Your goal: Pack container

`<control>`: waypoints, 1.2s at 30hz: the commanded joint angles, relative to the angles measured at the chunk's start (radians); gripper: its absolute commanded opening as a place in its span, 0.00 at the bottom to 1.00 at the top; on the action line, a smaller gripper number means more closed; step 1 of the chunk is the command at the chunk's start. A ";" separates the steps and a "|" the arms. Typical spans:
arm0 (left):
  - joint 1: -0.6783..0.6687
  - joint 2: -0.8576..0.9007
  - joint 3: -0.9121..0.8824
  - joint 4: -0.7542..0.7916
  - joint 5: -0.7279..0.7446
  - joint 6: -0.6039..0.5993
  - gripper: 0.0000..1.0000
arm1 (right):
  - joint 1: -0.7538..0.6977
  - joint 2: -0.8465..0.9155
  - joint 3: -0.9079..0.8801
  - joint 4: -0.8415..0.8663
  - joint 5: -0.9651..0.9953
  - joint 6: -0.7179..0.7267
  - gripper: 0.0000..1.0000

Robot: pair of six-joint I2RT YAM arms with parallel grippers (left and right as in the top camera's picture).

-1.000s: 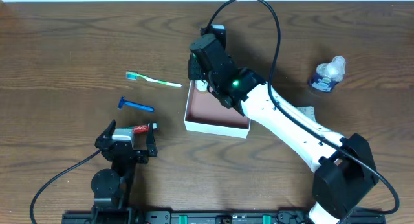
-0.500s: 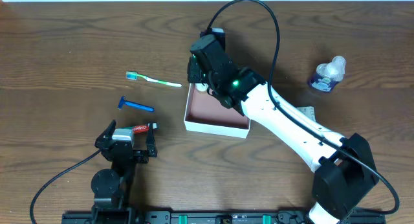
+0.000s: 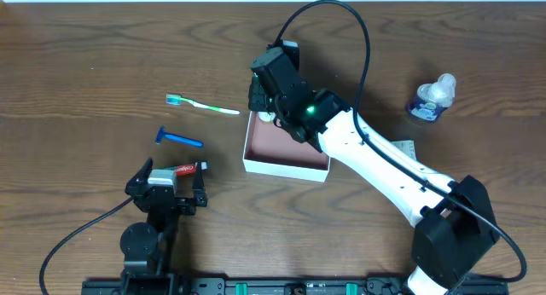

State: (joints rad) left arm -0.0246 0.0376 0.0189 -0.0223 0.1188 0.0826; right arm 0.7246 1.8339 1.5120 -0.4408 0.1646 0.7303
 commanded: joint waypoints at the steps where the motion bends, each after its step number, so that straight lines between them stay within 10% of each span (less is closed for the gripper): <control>1: -0.004 0.001 -0.015 -0.037 0.008 0.003 0.98 | -0.011 -0.023 0.013 0.010 0.003 -0.031 0.42; 23: -0.004 0.001 -0.015 -0.037 0.008 0.003 0.98 | -0.149 -0.217 0.007 -0.453 -0.012 -0.141 0.58; 36: -0.004 0.001 -0.015 -0.038 0.008 0.003 0.98 | -0.139 -0.208 -0.237 -0.403 -0.161 -0.129 0.57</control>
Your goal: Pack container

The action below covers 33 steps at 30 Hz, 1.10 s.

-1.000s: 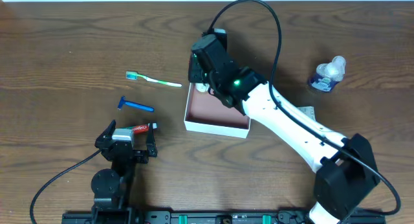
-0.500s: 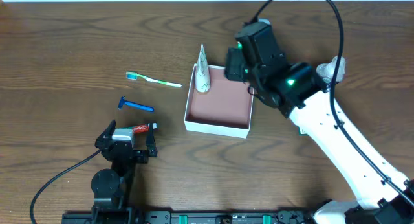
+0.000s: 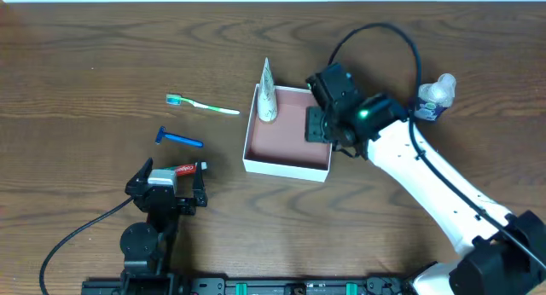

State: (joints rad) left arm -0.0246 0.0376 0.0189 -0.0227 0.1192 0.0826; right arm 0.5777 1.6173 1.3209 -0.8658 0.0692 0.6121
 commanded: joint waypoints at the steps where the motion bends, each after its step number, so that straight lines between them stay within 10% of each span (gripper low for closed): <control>1: -0.004 0.001 -0.015 -0.037 0.008 0.003 0.98 | 0.013 0.009 -0.064 0.038 -0.077 -0.011 0.57; 33: -0.004 0.001 -0.015 -0.037 0.008 0.003 0.98 | 0.036 0.012 -0.159 0.024 -0.046 -0.051 0.54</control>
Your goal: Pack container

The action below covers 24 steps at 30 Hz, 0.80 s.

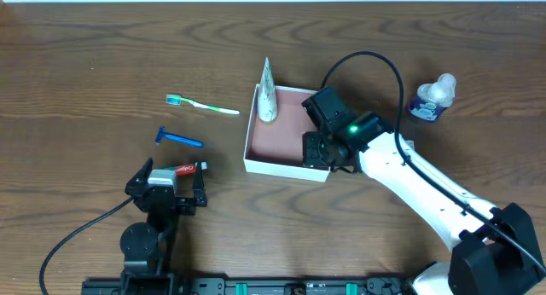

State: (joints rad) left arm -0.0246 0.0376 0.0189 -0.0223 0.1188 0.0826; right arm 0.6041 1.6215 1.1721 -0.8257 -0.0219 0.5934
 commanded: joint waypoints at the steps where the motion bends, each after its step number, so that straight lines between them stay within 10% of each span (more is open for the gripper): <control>1: -0.004 0.001 -0.015 -0.038 0.008 0.003 0.98 | 0.008 0.008 -0.010 -0.021 0.053 -0.043 0.54; 24: -0.004 0.001 -0.015 -0.038 0.008 0.003 0.98 | -0.066 0.005 -0.004 0.003 0.040 -0.228 0.52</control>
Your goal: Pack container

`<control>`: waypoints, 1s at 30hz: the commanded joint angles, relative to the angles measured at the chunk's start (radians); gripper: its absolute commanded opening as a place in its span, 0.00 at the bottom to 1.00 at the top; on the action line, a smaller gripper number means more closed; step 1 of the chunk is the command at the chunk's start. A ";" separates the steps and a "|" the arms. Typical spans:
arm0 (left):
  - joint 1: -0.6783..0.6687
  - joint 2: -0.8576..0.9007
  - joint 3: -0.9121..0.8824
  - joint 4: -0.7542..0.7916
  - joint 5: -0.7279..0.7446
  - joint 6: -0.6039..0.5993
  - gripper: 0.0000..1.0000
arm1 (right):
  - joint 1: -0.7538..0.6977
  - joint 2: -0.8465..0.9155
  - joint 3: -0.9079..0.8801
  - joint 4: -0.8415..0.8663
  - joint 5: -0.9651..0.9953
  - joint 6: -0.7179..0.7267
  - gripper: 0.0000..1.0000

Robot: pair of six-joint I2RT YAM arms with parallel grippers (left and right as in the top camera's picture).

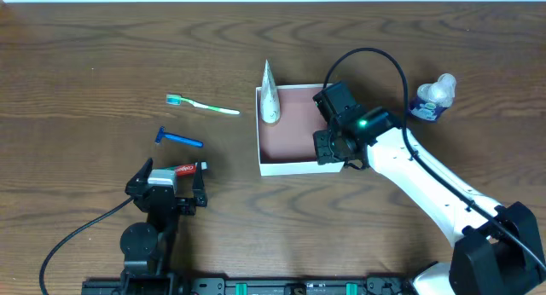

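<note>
The white box [300,166] with a reddish-brown floor lies in the middle of the table. A white tube [269,97] leans upright in its far left corner. My right gripper [329,150] is down at the box's near right corner, fingers astride the right wall and apparently shut on it. On the table left of the box lie a green-and-white toothbrush [203,105], a blue razor [180,139] and a small red-and-white tube [185,169]. My left gripper [169,188] rests open near the front edge, just behind the small tube.
A small blue bottle [431,99] with a clear cap stands at the far right. The right arm's black cable [375,60] loops above the box. A pale card shows beside the right forearm [408,145].
The box has shifted to the right and turned squarer to the table, with my right gripper still at its near right corner. The white tube moved along with it. The left arm is unchanged.
My right gripper was first over the box's far left corner, hiding it. Then it was over the box's right side and the white tube stood in that corner. Then it sat at the near right corner, and now the box lies further right.
</note>
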State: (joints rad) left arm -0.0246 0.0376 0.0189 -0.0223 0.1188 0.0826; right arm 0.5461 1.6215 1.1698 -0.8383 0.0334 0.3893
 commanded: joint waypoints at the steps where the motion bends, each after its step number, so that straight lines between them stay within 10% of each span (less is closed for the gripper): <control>1: -0.004 0.001 -0.015 -0.037 0.008 0.003 0.98 | -0.006 0.001 0.006 0.029 -0.036 -0.024 0.52; 11: -0.004 0.001 -0.015 -0.038 0.008 0.003 0.98 | -0.066 -0.071 0.246 -0.027 0.019 -0.048 0.58; 30: -0.004 0.001 -0.015 -0.037 0.008 0.003 0.98 | -0.678 -0.084 0.320 -0.057 0.037 -0.193 0.80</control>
State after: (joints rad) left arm -0.0246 0.0376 0.0189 -0.0223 0.1188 0.0826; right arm -0.0959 1.5421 1.4792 -0.9005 0.0723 0.2516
